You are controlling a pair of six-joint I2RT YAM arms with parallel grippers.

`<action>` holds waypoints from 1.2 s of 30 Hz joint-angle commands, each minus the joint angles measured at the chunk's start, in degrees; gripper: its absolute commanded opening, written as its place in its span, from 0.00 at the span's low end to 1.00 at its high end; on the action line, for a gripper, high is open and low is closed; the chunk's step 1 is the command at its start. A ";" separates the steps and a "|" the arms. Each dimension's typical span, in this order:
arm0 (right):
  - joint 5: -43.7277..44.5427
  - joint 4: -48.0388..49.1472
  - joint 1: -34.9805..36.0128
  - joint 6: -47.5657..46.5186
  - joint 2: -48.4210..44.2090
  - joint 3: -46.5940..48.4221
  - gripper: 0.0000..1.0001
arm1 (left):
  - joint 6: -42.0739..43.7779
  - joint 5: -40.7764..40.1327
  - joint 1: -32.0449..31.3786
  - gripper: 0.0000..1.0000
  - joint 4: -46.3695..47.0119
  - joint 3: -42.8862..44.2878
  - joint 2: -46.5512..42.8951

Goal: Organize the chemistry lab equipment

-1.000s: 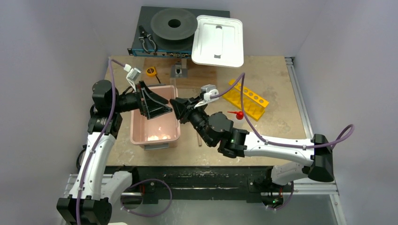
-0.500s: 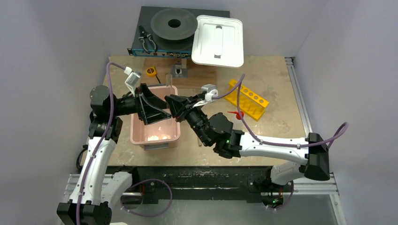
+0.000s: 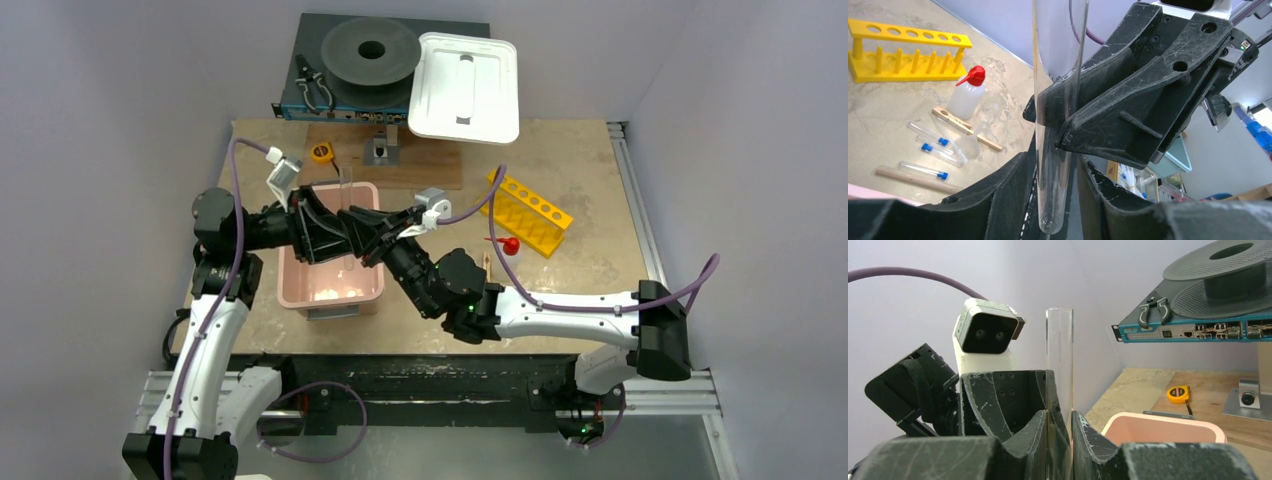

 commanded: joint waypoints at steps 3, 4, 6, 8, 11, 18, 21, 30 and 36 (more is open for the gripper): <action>1.14 4.21 0.27 -3.15 -1.54 1.80 0.00 | 12.35 1.05 -0.25 0.33 -14.72 4.03 -0.84; 1.29 4.36 0.30 -3.20 -1.68 1.63 0.00 | 13.29 1.03 -0.29 0.34 -16.11 4.29 -0.96; 1.43 4.55 0.27 -3.21 -1.74 1.42 0.00 | 14.47 1.07 -0.26 0.35 -17.81 4.59 -1.20; 1.21 4.05 0.31 -2.97 -1.66 1.35 0.00 | 16.86 0.38 -0.26 0.28 -20.33 5.25 -1.23; 0.85 1.71 0.35 -1.56 -1.69 1.78 0.00 | 22.69 -1.93 -0.25 0.05 -26.52 7.40 -0.78; -6.14 -16.80 -0.71 2.07 -4.83 7.23 0.52 | 31.73 -4.28 -0.30 0.00 -35.96 10.19 -0.23; -17.12 -29.74 -5.18 3.60 -7.91 11.12 0.61 | 34.71 -4.66 -0.25 0.00 -38.61 11.16 -0.08; -48.57 -57.35 -19.24 3.52 -5.56 27.92 0.73 | 41.87 -2.80 -0.25 0.00 -44.58 13.26 -0.47; -55.99 -58.49 -19.25 3.64 -3.07 29.52 0.77 | 48.78 -3.92 -0.33 0.00 -51.15 16.16 -0.30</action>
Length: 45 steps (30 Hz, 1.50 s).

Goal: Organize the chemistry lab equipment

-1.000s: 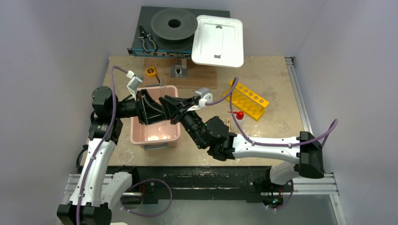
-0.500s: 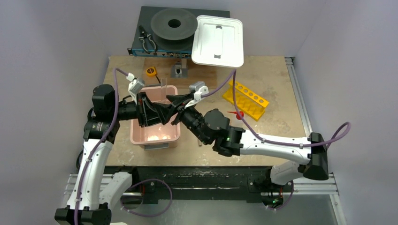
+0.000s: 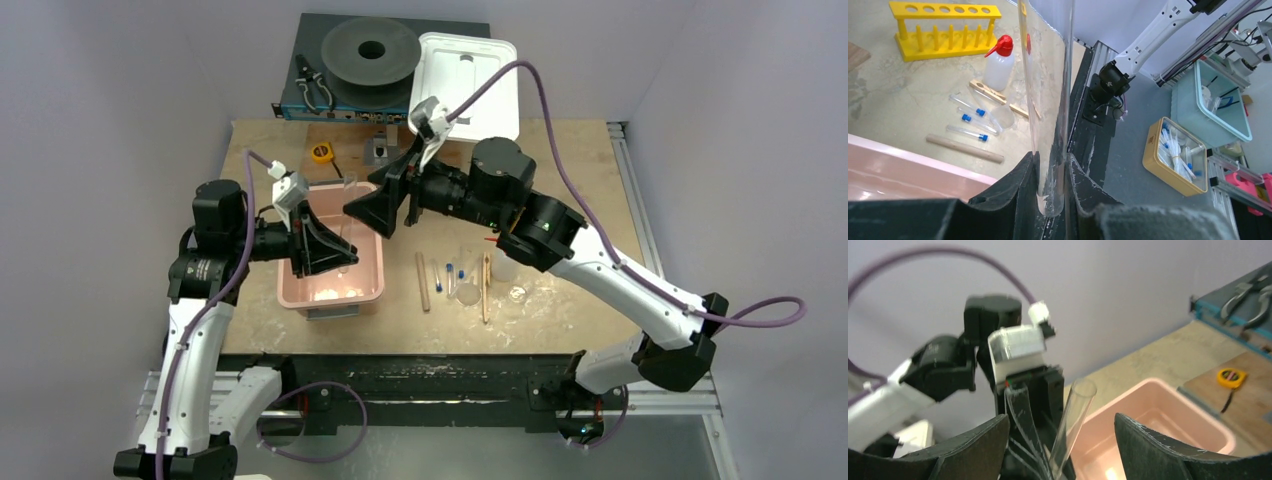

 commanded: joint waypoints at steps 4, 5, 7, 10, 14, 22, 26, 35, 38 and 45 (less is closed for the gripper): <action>-8.96 -5.58 0.20 -0.35 1.91 0.16 0.78 | 7.75 0.48 -0.03 0.00 -4.10 3.48 -0.53; -8.69 -5.38 0.18 -0.35 2.03 0.10 0.77 | 7.86 0.63 -0.03 0.00 -4.09 3.52 -0.50; -8.07 -4.16 0.20 -0.32 1.96 -0.49 0.76 | 8.16 0.93 -0.03 0.00 -4.03 3.50 -0.54; -8.36 -1.71 0.20 0.64 2.43 -1.31 0.69 | 9.25 0.68 -0.03 0.00 -4.40 3.36 -0.45; -8.61 -0.07 0.27 1.69 3.80 -1.02 0.63 | 10.73 0.84 -0.05 0.00 -5.67 3.65 -0.27; -7.17 2.13 0.29 2.85 5.20 -1.08 0.50 | 12.02 0.87 -0.31 0.00 -7.79 4.18 -0.36; -5.86 1.90 0.29 3.01 5.45 -0.98 0.34 | 12.80 0.38 -0.31 0.00 -8.22 4.12 -0.24; 5.52 -1.27 -0.49 0.57 0.33 -4.64 0.00 | 7.09 -4.86 -0.30 0.98 -6.64 5.64 1.75; 11.34 -2.63 -3.09 -0.95 -3.30 -8.96 0.00 | 5.86 -8.69 -0.34 1.00 -6.61 6.59 2.04; 37.68 -3.07 -8.52 -6.23 -12.71 -20.95 0.00 | 6.59 -19.25 -0.29 1.00 -17.30 13.50 7.78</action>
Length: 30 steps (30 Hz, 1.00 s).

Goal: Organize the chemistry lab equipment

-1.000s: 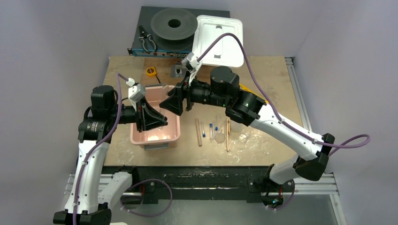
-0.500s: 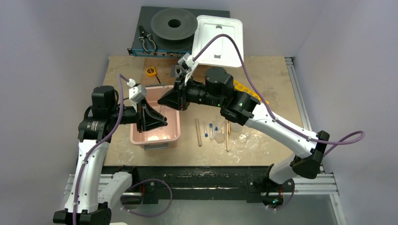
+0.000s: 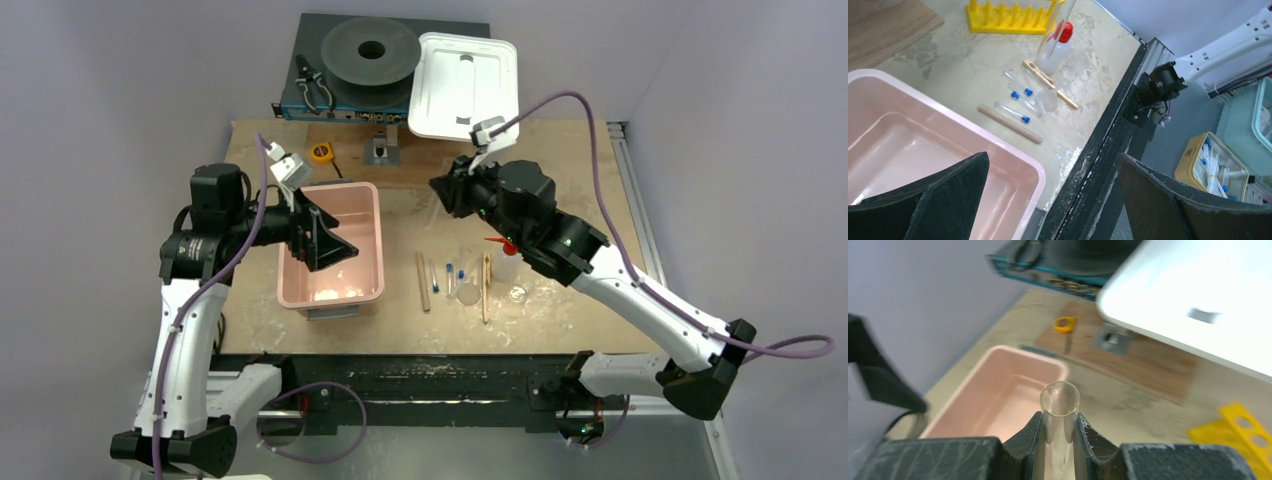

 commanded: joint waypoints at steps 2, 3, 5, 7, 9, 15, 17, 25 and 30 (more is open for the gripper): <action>22.78 1.67 -4.31 -5.30 -6.55 -6.70 0.00 | 1.31 -8.45 -0.23 1.00 -7.73 5.08 4.29; 24.34 2.11 -5.50 -5.40 -7.13 -7.69 0.00 | 1.81 -9.60 -0.23 1.00 -7.90 4.88 4.29; 28.46 3.79 -7.60 -5.67 -8.06 -10.30 0.00 | 3.63 -11.13 -0.23 1.00 -8.74 4.60 4.25; 31.32 6.14 -10.58 -5.04 -8.68 -13.37 0.00 | 5.53 -12.14 -0.30 1.00 -10.40 5.10 4.72; 31.29 8.70 -14.83 -3.63 -9.23 -16.07 0.00 | 6.33 -13.96 -0.28 1.00 -11.51 5.86 5.50; 31.40 18.27 -22.63 -3.27 -6.81 -21.38 0.00 | 8.02 -15.13 -0.26 1.00 -10.65 5.21 5.28; 31.73 19.88 -24.08 -3.27 -4.86 -21.36 0.00 | 8.04 -14.66 -0.27 1.00 -9.58 4.25 4.76; 31.04 25.52 -27.28 -5.03 2.43 -20.43 0.00 | 8.62 -14.03 -0.23 1.00 -7.82 2.28 4.23; 30.06 29.63 -28.20 -5.78 5.06 -21.46 0.00 | 8.45 -13.61 -0.23 1.00 -7.26 2.25 4.60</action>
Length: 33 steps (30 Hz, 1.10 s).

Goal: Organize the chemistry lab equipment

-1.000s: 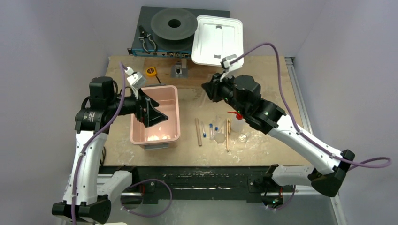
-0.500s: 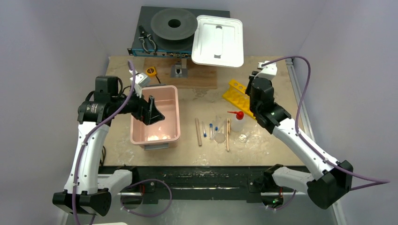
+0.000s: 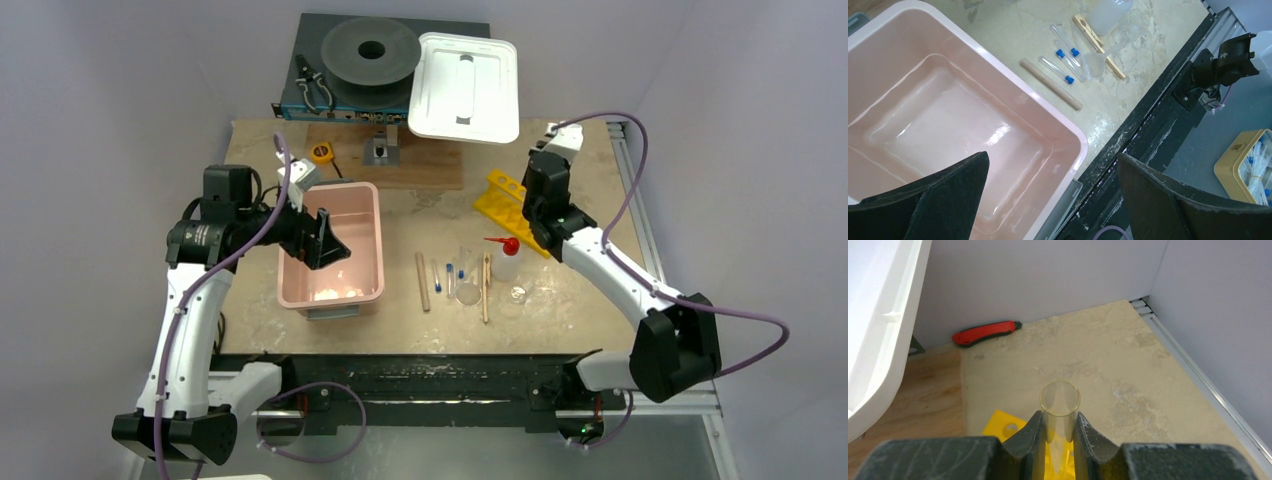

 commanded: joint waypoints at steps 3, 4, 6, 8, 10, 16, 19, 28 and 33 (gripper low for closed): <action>-0.49 8.60 -0.61 -1.61 1.69 0.09 0.00 | 1.21 0.97 -0.27 1.00 2.46 -0.31 -0.05; -0.62 8.92 -0.61 -1.78 2.16 0.17 0.00 | 1.17 0.97 -0.29 1.00 2.57 -0.37 0.04; -0.56 9.50 -0.69 -1.76 2.93 0.27 0.00 | 1.23 0.97 -0.27 1.00 2.64 -0.42 0.16; -0.64 10.54 -0.72 -2.00 3.55 0.06 0.00 | 1.42 1.04 -0.28 1.00 2.73 -0.55 0.18; -0.55 10.74 -0.77 -2.08 4.16 0.03 0.00 | 1.54 0.89 -0.23 1.00 2.76 -0.59 0.18; 0.54 10.33 -0.87 -1.64 4.94 -0.61 0.00 | 1.93 0.54 -0.24 1.00 2.64 -0.72 0.17; 0.75 10.33 -0.88 -1.44 4.19 -1.45 0.00 | 2.12 0.51 -0.24 1.00 2.70 -0.94 0.24; 1.06 11.03 -0.84 -1.46 4.86 -3.77 0.00 | 2.52 0.53 -0.23 1.00 2.34 -1.12 0.15; 1.54 12.62 -0.85 -1.51 4.95 -5.06 0.00 | 3.36 -0.07 -0.24 1.00 1.92 -1.20 -0.09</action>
